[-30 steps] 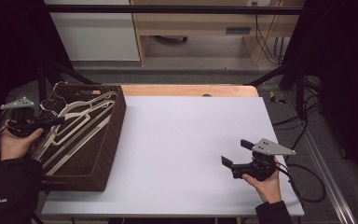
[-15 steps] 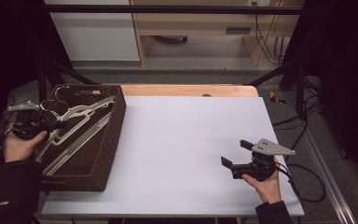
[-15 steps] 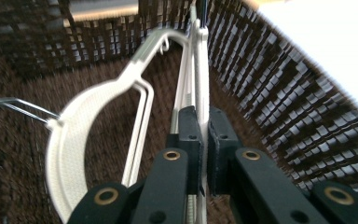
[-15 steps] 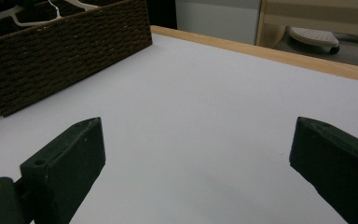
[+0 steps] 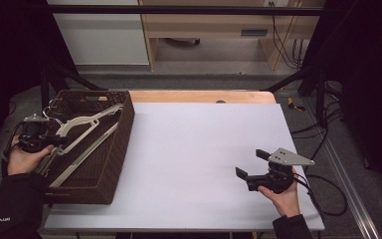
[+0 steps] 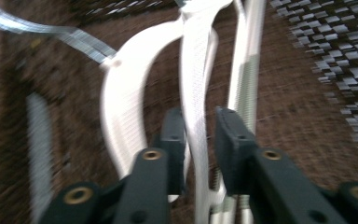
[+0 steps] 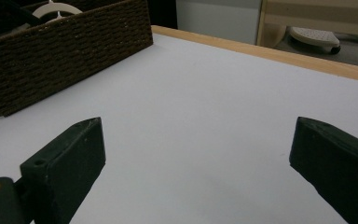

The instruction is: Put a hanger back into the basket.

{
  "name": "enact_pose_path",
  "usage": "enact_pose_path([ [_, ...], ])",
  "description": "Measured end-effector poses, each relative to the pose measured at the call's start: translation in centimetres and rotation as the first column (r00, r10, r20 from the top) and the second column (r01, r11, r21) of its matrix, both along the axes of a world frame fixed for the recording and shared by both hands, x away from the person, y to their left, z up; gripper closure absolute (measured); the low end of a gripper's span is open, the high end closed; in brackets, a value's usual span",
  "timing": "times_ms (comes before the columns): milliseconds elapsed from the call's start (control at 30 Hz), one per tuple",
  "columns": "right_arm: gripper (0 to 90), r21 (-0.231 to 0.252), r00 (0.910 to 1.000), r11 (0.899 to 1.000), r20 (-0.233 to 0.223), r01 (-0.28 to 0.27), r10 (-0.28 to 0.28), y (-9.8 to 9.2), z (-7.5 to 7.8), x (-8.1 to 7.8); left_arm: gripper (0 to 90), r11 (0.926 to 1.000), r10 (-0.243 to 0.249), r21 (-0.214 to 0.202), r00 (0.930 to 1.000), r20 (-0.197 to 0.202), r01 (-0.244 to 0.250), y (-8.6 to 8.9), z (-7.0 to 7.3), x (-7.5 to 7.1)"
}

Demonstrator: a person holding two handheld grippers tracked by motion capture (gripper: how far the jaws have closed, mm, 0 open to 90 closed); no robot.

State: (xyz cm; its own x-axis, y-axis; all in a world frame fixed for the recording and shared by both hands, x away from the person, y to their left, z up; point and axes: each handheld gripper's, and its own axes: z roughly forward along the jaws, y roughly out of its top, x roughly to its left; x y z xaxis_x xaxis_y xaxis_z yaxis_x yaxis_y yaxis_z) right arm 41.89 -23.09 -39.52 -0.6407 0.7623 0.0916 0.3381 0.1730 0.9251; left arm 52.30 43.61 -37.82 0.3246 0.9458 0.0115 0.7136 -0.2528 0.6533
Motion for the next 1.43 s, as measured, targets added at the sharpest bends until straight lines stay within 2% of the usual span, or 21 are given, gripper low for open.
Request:
enact_pose_path([
  [100,3.7,0.005,1.0,1.0,0.0,0.006,-0.006,0.0,0.0,0.0,67.2,0.9978,0.055,-0.038,0.9981,0.028,-0.054,0.8,0.0,-0.5],
  [200,3.7,0.002,1.0,1.0,0.001,0.006,-0.006,0.0,0.0,0.0,63.3,0.9946,0.088,-0.062,0.9937,0.07,-0.084,1.4,0.5,-1.4],
  [300,3.6,0.001,1.0,1.0,-0.001,0.008,-0.008,0.0,0.0,0.0,58.8,0.9922,0.087,-0.1,0.9879,0.129,-0.074,1.2,1.2,-2.4],
  [433,3.6,0.005,0.9999,1.0,0.0,0.013,-0.013,-0.1,0.1,0.0,52.0,0.991,0.06,-0.129,0.9819,0.18,-0.037,0.3,1.8,-3.4],
  [533,3.5,0.006,0.9999,1.0,0.002,0.013,-0.013,-0.1,0.1,0.0,48.3,0.9854,0.039,-0.17,0.9742,0.222,0.0,-0.7,2.3,-4.2],
  [700,3.1,0.005,0.9998,1.0,0.005,0.019,-0.019,-0.2,0.1,-0.1,38.6,0.9662,-0.02,-0.239,0.9523,0.305,0.096,-3.1,3.1,-5.7],
  [767,3.0,0.009,0.9997,1.0,0.012,0.019,-0.019,-0.2,0.2,-0.1,35.5,0.958,-0.052,-0.249,0.9408,0.335,0.142,-4.0,3.2,-6.4],
  [833,2.8,0.015,0.9997,1.0,0.013,0.023,-0.023,-0.3,0.2,-0.2,31.8,0.9494,-0.076,-0.257,0.9262,0.369,0.18,-5.2,3.4,-7.2],
  [867,2.6,0.016,0.9996,1.0,0.013,0.024,-0.024,-0.3,0.2,-0.2,29.6,0.9454,-0.082,-0.264,0.923,0.376,0.192,-5.7,3.4,-7.5],
  [900,2.6,0.017,0.9996,1.0,0.016,0.023,-0.024,-0.3,0.2,-0.2,27.7,0.9397,-0.097,-0.268,0.9163,0.389,0.213,-6.4,3.4,-7.9],
  [1000,2.4,0.017,0.9996,1.0,0.018,0.021,-0.022,-0.4,0.2,-0.2,22.5,0.9305,-0.133,-0.263,0.9055,0.403,0.254,-8.0,3.3,-8.7],
  [1100,2.1,0.02,0.9994,0.999,0.017,0.031,-0.031,-0.3,0.2,-0.2,16.9,0.9156,-0.167,-0.27,0.8929,0.418,0.298,-10.0,2.9,-9.4],
  [1167,2.0,0.023,0.9993,0.999,0.015,0.034,-0.035,-0.4,0.2,-0.2,14.1,0.9096,-0.193,-0.263,0.8877,0.418,0.322,-11.0,2.5,-9.8],
  [1267,1.8,0.027,0.9991,0.999,0.018,0.038,-0.038,-0.6,0.2,-0.3,11.1,0.9061,-0.219,-0.25,0.8834,0.414,0.342,-12.4,1.9,-10.3],
  [1400,1.6,0.033,0.9987,0.998,0.015,0.047,-0.048,-1.1,0.1,-0.4,9.4,0.8915,-0.249,-0.253,0.8738,0.418,0.375,-13.7,1.1,-10.9],
  [1433,1.6,0.036,0.9983,0.998,0.017,0.055,-0.056,-1.1,0.0,-0.4,9.5,0.8883,-0.262,-0.251,0.8742,0.409,0.384,-14.1,0.8,-11.0],
])
